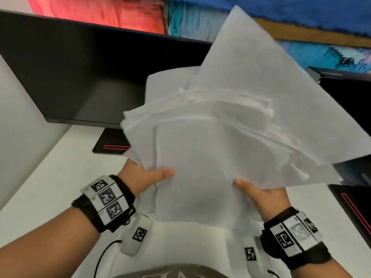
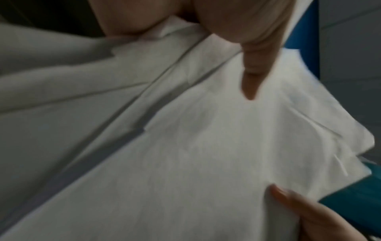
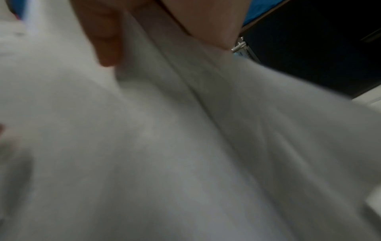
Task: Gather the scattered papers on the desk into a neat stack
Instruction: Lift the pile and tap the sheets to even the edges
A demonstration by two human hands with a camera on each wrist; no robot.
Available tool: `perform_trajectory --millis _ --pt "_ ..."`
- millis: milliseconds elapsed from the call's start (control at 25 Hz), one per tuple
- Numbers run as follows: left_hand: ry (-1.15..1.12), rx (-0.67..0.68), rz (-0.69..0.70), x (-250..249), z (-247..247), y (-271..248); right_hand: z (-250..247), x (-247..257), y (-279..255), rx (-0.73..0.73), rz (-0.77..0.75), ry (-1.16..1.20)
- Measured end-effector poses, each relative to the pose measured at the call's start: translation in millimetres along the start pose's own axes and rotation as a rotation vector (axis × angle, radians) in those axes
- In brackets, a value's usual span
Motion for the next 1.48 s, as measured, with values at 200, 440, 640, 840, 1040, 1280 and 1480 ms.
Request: perform_trajectory --millis 200,440,640,840,1040,1280,1480 --pt "-0.053 -0.157 0.105 -22.8 3.1 0.2 3.9 21.2 -2.7 -0.091 -0.074 0.041" --pt "0.007 0.017 0.103 -18.9 -14.2 -1.9 -7.1 15.9 -4.3 0.004 -0.036 0.047" --pt "0.002 -0.05 0.083 -16.7 -0.2 2.2 6.0 20.7 0.0 -0.008 -0.08 0.134" --pt "-0.18 -0.026 0.217 -40.1 -6.8 2.2 -0.9 43.1 2.4 0.021 -0.215 0.217" --pt "-0.149 0.136 0.182 -36.8 -9.0 1.4 3.3 40.7 5.8 0.139 -0.166 0.237" --pt "-0.159 -0.016 0.277 -51.5 -2.5 9.9 8.2 53.0 7.2 0.027 -0.169 0.298" --pt "-0.231 0.077 0.256 -42.9 -15.2 13.4 1.5 53.0 2.8 0.124 -0.175 0.28"
Point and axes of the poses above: each hand's wrist, its own y-axis towards the middle knuckle, its own z-axis out of the palm, x = y × z, the point moved 5 cm from there along y, towards the middle knuckle, and after that the axes turned 15 degrees about -x, right-handed, at the moved point
